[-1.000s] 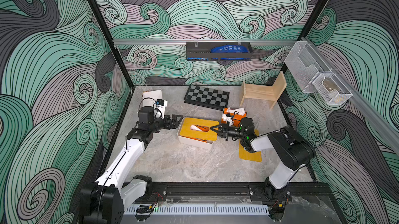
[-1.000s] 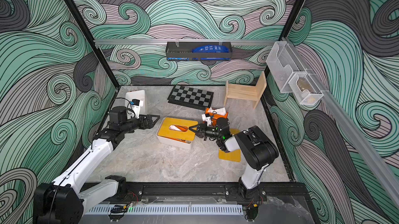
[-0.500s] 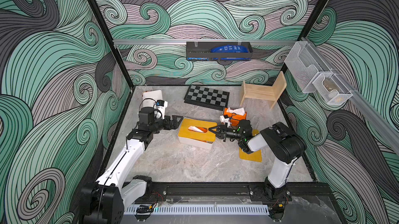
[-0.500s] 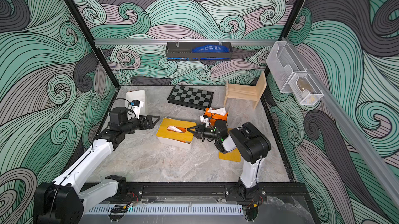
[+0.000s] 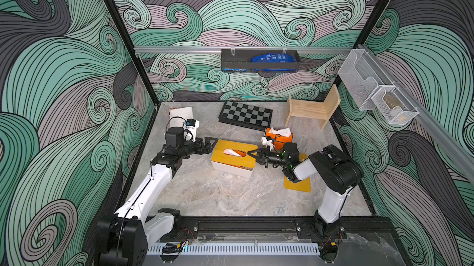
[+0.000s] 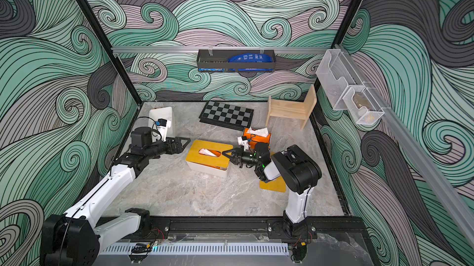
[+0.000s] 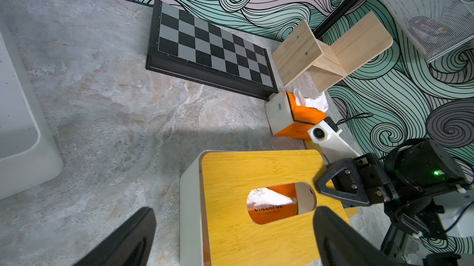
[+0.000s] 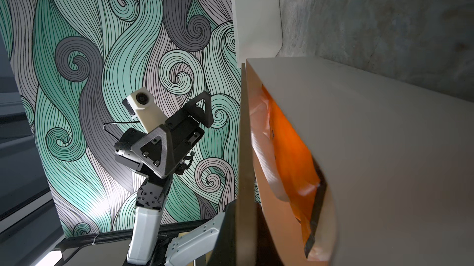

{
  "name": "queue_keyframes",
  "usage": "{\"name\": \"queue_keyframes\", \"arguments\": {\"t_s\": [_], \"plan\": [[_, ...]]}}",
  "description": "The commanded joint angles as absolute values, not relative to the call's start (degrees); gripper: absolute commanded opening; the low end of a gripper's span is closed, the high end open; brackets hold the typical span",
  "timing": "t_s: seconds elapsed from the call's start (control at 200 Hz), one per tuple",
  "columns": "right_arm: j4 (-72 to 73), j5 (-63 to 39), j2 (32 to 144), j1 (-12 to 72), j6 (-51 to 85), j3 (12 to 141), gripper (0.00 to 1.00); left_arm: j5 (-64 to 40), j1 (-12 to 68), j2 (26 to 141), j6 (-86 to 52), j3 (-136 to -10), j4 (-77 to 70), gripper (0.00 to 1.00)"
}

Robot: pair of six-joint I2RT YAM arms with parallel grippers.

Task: Put the tissue paper into the tissue box
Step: Close the box lid on the tissue box.

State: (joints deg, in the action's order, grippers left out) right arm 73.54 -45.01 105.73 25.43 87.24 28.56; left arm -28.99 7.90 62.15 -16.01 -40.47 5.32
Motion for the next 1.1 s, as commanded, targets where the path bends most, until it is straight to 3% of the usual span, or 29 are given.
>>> {"name": "queue_keyframes", "arguments": {"t_s": [0.0,1.096], "plan": [[72.5,-43.9,104.3,25.6,85.2,29.8,0.00,-30.1,8.0,62.6,-15.6,-40.3,5.0,0.99],[69.2,-41.5,103.3,26.5,83.4,30.2,0.00,-31.6,8.1,64.3,-16.1,-40.1,5.1,0.99]]}}
